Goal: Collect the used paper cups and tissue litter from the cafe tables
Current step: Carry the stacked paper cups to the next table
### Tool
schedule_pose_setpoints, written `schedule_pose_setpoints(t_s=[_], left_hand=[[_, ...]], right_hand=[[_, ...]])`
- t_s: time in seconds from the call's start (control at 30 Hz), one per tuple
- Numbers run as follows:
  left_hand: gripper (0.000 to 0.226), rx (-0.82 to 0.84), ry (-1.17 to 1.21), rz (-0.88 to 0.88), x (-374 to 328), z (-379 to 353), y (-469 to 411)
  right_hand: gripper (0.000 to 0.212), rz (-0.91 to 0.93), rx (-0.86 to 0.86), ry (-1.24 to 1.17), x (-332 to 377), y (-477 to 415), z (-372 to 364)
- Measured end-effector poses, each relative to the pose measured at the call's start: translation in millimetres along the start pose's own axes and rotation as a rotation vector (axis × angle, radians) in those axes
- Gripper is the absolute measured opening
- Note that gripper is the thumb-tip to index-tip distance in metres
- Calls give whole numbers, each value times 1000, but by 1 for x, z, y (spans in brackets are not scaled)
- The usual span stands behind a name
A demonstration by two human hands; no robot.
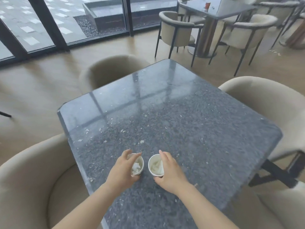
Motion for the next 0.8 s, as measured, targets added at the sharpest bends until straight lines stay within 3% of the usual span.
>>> schedule_pose_setpoints(t_s=[0.13, 0.23, 0.37, 0.6, 0.8], left_hand=[[74, 18, -8, -51, -11, 9, 21], [76, -61, 83, -115, -25, 23, 41], [79, -97, 132, -272, -47, 41, 94], [71, 27, 180, -541, -117, 48, 154], [66, 223, 221, -612, -164, 26, 197]], right_hand=[[90, -69, -83, -51, 9, 36, 1], [90, -135, -188, -144, 18, 66, 9], [93, -219, -308, -235, 36, 133, 21], [85, -355, -577, -275, 42, 253, 48], [81, -495, -698, -369, 28, 346, 53]])
Point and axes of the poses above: each hand's wrist, its own y-axis away from the middle knuckle, its own z-axis out of the back of the hand, x = y × z, the point moved 4 cm from there along -y, towards the middle knuckle, and after that the axes turned 5 degrees about -x, right-handed, at the moved point
